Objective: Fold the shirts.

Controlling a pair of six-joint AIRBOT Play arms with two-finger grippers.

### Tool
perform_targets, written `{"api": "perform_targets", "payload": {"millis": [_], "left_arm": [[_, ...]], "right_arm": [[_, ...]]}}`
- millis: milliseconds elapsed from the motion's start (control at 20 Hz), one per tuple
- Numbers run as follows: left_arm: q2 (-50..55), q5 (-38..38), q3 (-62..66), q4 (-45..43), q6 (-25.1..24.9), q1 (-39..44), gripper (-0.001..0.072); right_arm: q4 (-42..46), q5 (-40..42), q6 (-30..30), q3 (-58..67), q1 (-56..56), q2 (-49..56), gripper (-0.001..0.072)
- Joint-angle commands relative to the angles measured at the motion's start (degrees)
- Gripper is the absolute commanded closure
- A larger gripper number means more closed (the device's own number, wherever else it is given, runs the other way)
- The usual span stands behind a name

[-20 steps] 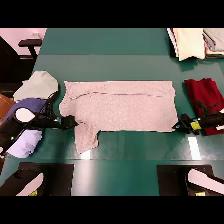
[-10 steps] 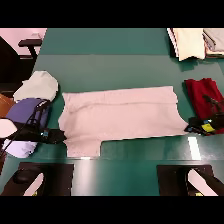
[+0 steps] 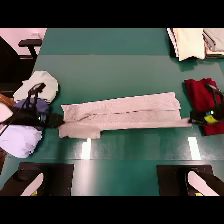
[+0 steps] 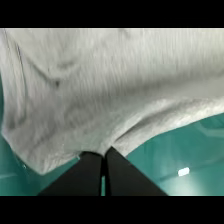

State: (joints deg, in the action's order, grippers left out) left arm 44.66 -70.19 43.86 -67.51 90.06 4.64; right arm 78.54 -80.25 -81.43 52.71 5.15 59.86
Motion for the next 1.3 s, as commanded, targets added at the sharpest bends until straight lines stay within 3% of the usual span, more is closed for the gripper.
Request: {"api": "perform_targets", "payload": {"millis": [0,200,400,450,500,550,600,800,850,900,950,1250], "left_arm": [[10.9,8.3,5.3,-1.7,-3.8,0.0,0.0688],[20.8,15.5,6.8,-1.8,-4.9,0.0,0.0688],[23.8,18.8,6.8,-1.8,-5.0,0.0,0.0686],[23.7,19.3,7.0,-1.8,-5.0,0.0,0.0668],[23.7,19.6,7.3,-1.8,-5.0,0.0,0.0453],[23.7,19.4,8.0,-1.7,-4.8,0.0,0.0256],[23.7,18.3,9.1,-1.5,-4.8,0.0,0.0250],[23.4,11.0,15.8,-1.4,-5.0,0.0,0.0252],[23.2,9.8,16.5,-0.6,-5.0,0.0,0.0373],[23.3,9.1,16.7,0.8,-5.0,0.0,0.0565],[23.3,9.1,16.7,2.4,-5.0,0.0,0.0686],[23.9,14.7,16.6,9.4,-4.8,4.3,0.0688]], "right_arm": [[0.5,2.7,-1.7,10.6,-4.1,10.3,0.0698],[-1.7,2.9,-1.6,19.8,-5.2,21.8,0.0698],[-7.6,2.7,-1.3,25.6,-5.2,30.3,0.0686],[-8.9,2.8,0.0,26.8,-5.1,31.6,0.0605],[-10.3,2.6,1.2,28.3,-5.0,33.0,0.0451],[-11.7,2.2,1.7,29.5,-4.8,33.7,0.0354],[-13.2,1.6,4.0,30.3,-4.2,33.8,0.0323],[-15.2,-1.0,10.6,28.5,1.3,30.9,0.0323],[-16.0,-0.9,12.0,26.5,3.6,29.7,0.0316],[-16.3,-0.5,12.5,24.1,6.2,28.8,0.0185],[-16.5,-0.4,12.5,22.1,8.6,28.6,0.0116],[-26.9,-1.4,15.8,15.8,15.9,34.8,0.0120]]}}
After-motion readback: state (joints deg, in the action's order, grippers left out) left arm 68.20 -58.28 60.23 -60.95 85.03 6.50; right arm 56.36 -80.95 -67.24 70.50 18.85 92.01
